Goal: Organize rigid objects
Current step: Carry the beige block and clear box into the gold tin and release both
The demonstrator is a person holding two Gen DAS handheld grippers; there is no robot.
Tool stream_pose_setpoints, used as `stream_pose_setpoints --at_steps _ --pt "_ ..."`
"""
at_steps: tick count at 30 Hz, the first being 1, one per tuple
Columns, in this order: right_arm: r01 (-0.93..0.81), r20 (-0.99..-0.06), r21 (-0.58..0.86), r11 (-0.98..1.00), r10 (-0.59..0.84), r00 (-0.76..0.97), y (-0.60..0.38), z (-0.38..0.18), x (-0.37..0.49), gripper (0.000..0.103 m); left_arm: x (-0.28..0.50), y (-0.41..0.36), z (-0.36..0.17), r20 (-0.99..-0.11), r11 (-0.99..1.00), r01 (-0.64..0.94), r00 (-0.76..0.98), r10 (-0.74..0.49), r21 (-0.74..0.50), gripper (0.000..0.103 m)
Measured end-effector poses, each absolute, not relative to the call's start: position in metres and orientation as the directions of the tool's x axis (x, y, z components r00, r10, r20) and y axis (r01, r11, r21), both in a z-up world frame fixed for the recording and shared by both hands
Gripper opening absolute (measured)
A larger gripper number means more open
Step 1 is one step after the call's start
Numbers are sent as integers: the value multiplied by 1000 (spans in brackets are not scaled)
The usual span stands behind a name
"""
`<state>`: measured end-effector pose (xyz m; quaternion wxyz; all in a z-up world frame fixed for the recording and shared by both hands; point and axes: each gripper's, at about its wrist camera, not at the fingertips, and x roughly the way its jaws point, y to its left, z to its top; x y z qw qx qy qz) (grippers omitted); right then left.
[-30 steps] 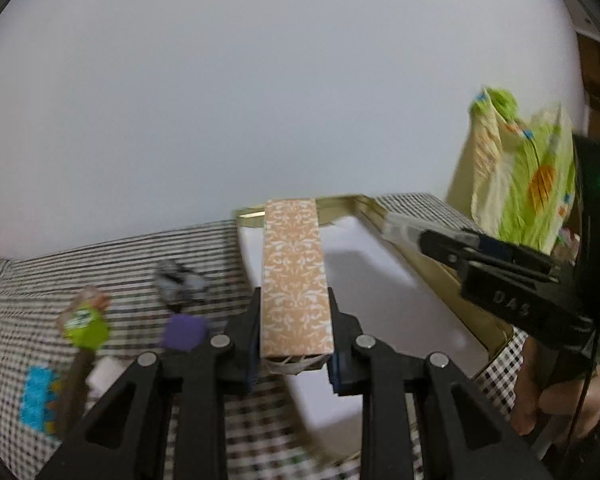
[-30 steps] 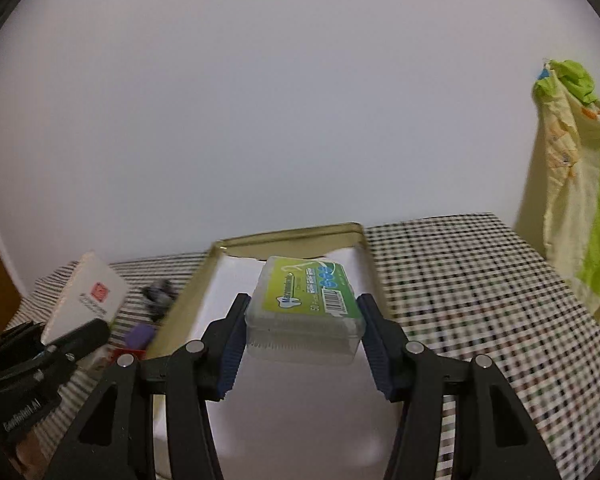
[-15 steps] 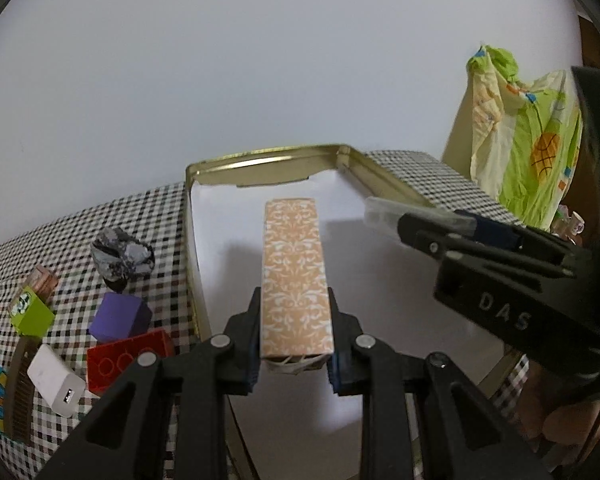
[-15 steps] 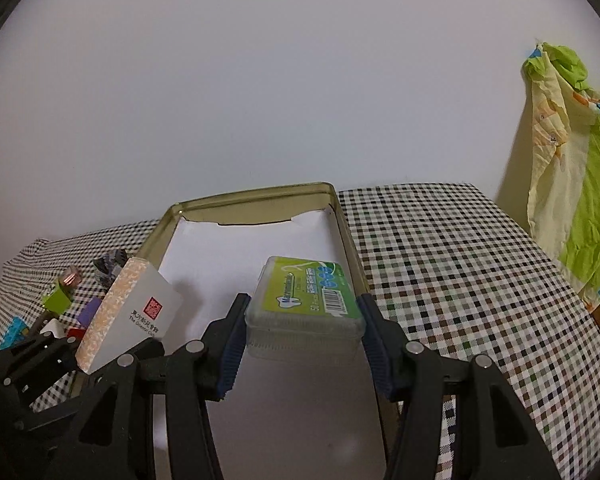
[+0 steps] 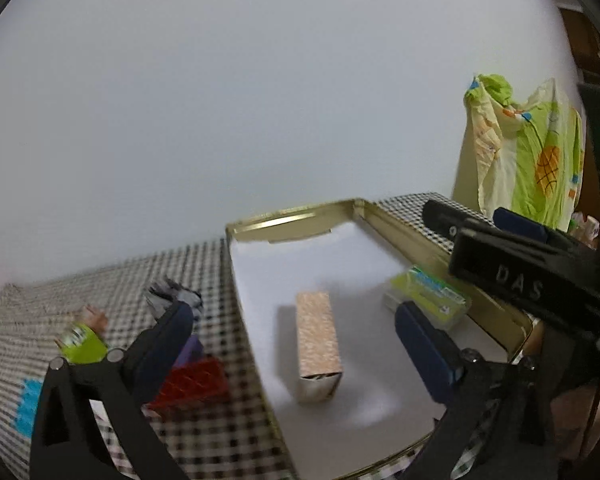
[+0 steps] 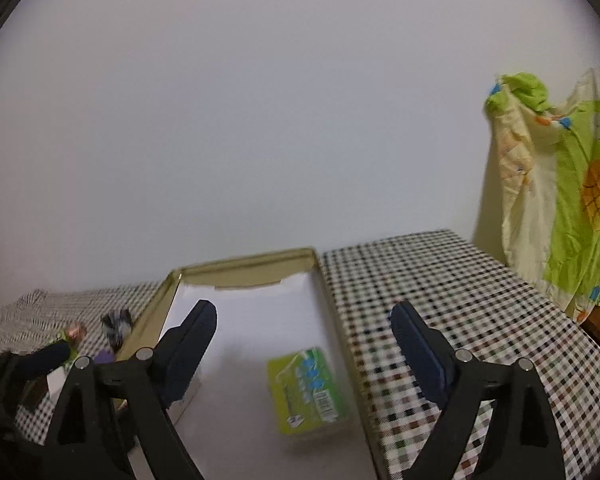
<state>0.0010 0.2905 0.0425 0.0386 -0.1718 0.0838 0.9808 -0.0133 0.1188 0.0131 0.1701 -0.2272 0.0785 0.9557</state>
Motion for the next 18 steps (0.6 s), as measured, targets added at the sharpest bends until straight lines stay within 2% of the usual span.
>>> stream_pose_setpoints --at_steps 6,12,18 --pt "-186 -293 137 -973 140 -946 295 46 8 91 -27 103 5 -487 -946 -316 -838 246 65 102" --pt "-257 -177 39 -966 246 -953 279 54 24 91 -34 83 4 -489 -966 -256 -848 205 39 102" --pt "-269 -176 1 -963 264 -948 270 56 28 91 -33 67 2 -479 -976 -213 -861 172 32 102"
